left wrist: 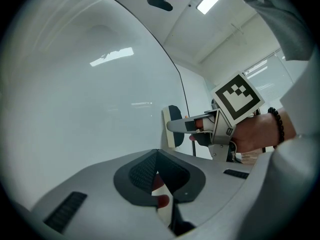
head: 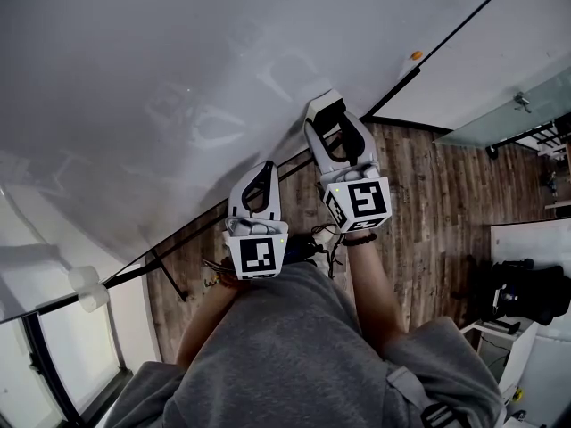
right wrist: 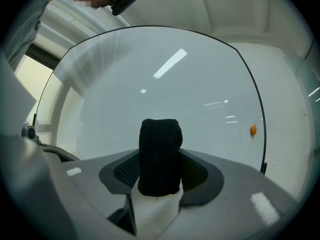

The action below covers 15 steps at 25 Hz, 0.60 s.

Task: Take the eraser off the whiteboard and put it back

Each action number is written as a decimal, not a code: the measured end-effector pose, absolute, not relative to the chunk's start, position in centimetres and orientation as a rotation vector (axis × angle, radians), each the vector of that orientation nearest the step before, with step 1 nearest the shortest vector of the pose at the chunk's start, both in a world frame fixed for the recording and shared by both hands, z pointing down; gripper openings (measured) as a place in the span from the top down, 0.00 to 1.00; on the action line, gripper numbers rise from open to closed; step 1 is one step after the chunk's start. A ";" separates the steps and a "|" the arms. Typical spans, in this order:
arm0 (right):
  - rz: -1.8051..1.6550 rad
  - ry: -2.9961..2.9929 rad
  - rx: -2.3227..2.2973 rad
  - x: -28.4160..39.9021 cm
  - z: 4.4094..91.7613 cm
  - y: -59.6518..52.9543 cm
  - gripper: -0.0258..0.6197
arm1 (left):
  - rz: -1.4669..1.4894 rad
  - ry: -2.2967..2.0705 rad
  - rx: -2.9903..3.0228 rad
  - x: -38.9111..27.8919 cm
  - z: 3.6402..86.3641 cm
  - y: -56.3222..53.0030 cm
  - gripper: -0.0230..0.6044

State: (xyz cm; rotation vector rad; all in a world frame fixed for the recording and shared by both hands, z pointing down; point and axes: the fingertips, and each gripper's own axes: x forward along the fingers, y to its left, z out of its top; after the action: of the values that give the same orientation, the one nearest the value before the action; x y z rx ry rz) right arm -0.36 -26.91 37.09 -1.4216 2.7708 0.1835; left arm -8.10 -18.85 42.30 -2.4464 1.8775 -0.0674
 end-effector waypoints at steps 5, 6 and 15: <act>0.194 2.765 -1.429 0.2 36.9 -26.5 0.60 | -0.065 1.872 -2.450 -7.5 42.1 -18.5 0.96; 0.193 2.767 -1.430 0.2 36.8 -26.6 0.60 | -0.067 1.870 -2.451 -7.5 42.0 -18.6 0.96; 0.174 2.785 -1.410 -0.2 37.3 -27.2 0.56 | -0.077 1.860 -2.465 -7.9 42.5 -19.3 0.96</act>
State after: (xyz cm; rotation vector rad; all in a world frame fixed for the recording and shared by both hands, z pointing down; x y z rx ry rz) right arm -0.23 -27.22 37.34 -1.4101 2.7850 0.1743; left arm -7.95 -19.25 42.45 -2.4649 1.8599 -0.0771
